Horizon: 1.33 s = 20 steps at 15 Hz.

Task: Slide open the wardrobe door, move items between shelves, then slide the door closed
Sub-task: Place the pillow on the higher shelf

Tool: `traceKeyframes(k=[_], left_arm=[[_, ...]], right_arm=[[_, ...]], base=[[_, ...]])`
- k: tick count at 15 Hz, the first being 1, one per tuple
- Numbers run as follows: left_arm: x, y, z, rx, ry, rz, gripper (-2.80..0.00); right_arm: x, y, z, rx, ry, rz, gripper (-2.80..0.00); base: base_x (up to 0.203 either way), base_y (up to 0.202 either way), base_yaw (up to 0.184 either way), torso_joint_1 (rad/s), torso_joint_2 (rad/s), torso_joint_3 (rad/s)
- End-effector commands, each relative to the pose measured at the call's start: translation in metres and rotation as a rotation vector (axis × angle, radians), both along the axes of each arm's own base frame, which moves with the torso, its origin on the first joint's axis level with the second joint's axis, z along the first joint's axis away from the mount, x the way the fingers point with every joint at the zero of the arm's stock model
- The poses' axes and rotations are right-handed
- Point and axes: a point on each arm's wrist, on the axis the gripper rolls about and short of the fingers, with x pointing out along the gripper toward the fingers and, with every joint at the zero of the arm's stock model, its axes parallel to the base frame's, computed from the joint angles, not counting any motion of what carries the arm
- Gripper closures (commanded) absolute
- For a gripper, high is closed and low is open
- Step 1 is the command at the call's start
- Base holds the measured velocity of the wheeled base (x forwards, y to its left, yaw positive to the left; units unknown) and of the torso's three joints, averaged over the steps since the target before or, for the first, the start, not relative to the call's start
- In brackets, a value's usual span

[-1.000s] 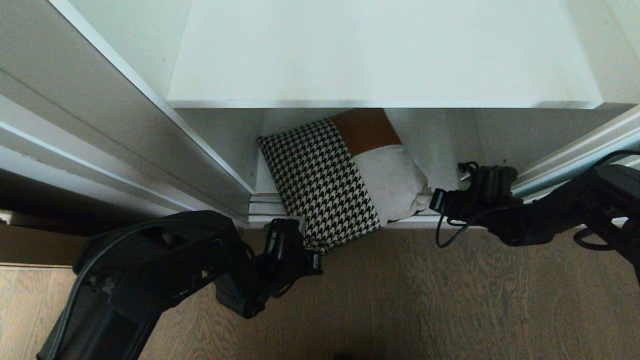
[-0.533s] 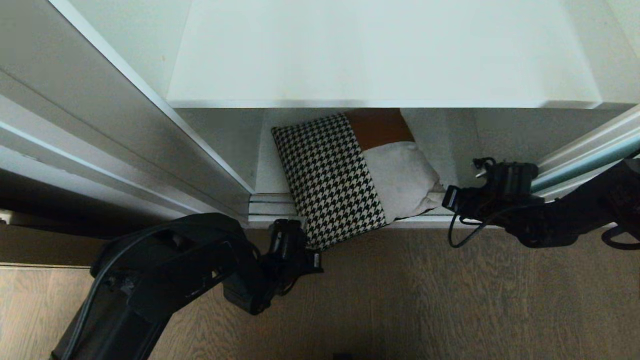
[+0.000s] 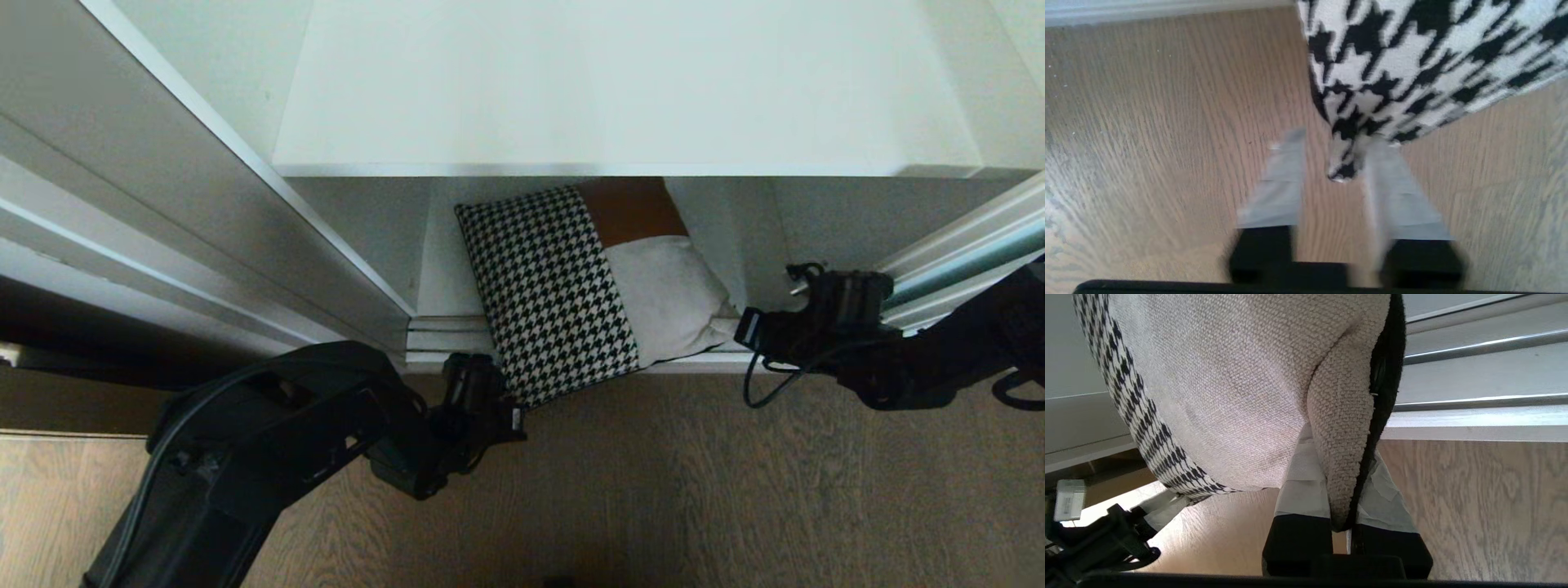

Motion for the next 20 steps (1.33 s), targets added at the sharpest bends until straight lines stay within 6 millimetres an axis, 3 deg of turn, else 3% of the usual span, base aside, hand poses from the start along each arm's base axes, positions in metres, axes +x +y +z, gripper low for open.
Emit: traceKeyframes(k=[1,9,13,17,20], left_arm=[[0.0,-0.002,0.0,-0.013,-0.008,-0.002,-2.8],[0.021,-0.007,-0.009,-0.219,-0.073,0.047,-2.8],[0.032,-0.014,0.014,-0.308,-0.099,-0.027,-2.8],[0.014,-0.006,0.043,-0.399,-0.084,-0.051,-2.8],[0.006,-0.005,0.031,-0.447,-0.024,-0.147,-2.8]], right_arm=[[0.001,-0.001,-0.002,0.006,0.002,0.007,0.0],[-0.002,-0.009,-0.007,0.017,0.024,0.024,0.0],[-0.006,-0.011,0.0,0.025,0.014,0.042,0.0],[-0.009,-0.011,0.004,0.028,0.01,0.056,0.0],[-0.013,-0.016,0.001,0.032,0.024,0.055,0.0]], base=[[0.0,0.0,0.0,0.0,0.0,0.0],[0.0,0.0,0.0,0.0,0.0,0.0],[0.0,0.0,0.0,0.0,0.0,0.0],[0.0,0.0,0.0,0.0,0.0,0.0],[0.0,0.0,0.0,0.0,0.0,0.0]])
